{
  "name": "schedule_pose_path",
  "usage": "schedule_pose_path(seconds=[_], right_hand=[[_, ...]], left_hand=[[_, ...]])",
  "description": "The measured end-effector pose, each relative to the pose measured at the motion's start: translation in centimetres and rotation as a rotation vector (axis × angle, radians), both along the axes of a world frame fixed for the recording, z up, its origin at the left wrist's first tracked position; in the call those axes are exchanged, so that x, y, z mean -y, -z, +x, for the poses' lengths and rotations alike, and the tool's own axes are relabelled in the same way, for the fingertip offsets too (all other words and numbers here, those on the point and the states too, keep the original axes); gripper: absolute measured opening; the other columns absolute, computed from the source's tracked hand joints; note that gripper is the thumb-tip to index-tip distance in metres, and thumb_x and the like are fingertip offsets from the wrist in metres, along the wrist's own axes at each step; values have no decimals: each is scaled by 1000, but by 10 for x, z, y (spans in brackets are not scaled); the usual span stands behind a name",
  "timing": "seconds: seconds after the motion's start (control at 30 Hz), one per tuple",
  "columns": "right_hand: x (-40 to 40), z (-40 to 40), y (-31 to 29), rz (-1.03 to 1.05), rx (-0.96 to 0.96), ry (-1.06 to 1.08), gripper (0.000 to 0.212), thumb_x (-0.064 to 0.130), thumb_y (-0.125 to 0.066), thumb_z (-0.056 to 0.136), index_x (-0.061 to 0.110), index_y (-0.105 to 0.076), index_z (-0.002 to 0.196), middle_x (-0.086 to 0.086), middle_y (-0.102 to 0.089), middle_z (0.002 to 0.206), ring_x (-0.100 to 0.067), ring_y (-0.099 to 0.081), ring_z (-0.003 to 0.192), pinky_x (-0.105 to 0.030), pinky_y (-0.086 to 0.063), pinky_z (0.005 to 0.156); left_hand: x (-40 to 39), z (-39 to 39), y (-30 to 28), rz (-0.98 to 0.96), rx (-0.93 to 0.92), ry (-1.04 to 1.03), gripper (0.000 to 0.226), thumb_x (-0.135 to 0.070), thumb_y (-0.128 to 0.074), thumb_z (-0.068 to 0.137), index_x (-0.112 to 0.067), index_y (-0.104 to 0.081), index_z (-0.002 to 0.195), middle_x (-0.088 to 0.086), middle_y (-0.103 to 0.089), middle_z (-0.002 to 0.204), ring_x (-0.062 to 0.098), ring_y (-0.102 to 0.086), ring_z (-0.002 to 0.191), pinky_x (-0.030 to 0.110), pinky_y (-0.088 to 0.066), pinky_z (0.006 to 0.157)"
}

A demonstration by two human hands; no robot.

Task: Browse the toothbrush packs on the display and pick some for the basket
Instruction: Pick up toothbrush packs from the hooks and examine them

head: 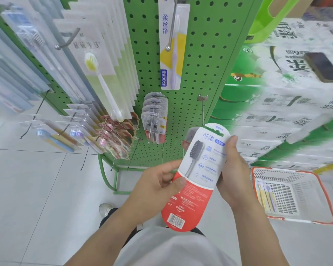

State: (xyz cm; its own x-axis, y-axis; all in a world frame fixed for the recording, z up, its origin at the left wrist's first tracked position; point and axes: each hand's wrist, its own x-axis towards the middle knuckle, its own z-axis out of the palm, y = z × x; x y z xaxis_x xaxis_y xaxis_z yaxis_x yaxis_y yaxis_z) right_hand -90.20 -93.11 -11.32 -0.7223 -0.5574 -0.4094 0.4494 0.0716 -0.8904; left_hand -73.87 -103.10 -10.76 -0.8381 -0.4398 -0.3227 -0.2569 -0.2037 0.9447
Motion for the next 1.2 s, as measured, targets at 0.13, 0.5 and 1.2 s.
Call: schedule_pose_path(seconds=[0.13, 0.5, 1.2], right_hand=[[1, -3, -4, -8, 84, 56, 64, 57, -33, 103, 7, -66, 124, -12, -76, 112, -29, -73, 105, -43, -57, 87], [0, -5, -3, -59, 144, 46, 72, 66, -32, 97, 11, -65, 130, -13, -73, 121, -30, -69, 114, -51, -49, 105], [-39, -29, -28, -159, -145, -189, 76, 63, -92, 53, 17, -72, 111, -19, -77, 94, -29, -73, 78, -34, -60, 67]], left_hand=[[4, -1, -3, 39, -48, 61, 42, -3, -59, 98, -16, -60, 138, 12, -74, 117, 35, -71, 108, 49, -56, 96], [4, -8, -1, -28, 2, 42, 40, -9, -62, 97, -24, -61, 133, 3, -77, 111, 30, -74, 98, 48, -59, 89], [-29, -62, -17, -682, -124, 72, 69, -46, -65, 91, -27, -35, 151, -30, -33, 149, -10, -33, 139, 4, -24, 108]])
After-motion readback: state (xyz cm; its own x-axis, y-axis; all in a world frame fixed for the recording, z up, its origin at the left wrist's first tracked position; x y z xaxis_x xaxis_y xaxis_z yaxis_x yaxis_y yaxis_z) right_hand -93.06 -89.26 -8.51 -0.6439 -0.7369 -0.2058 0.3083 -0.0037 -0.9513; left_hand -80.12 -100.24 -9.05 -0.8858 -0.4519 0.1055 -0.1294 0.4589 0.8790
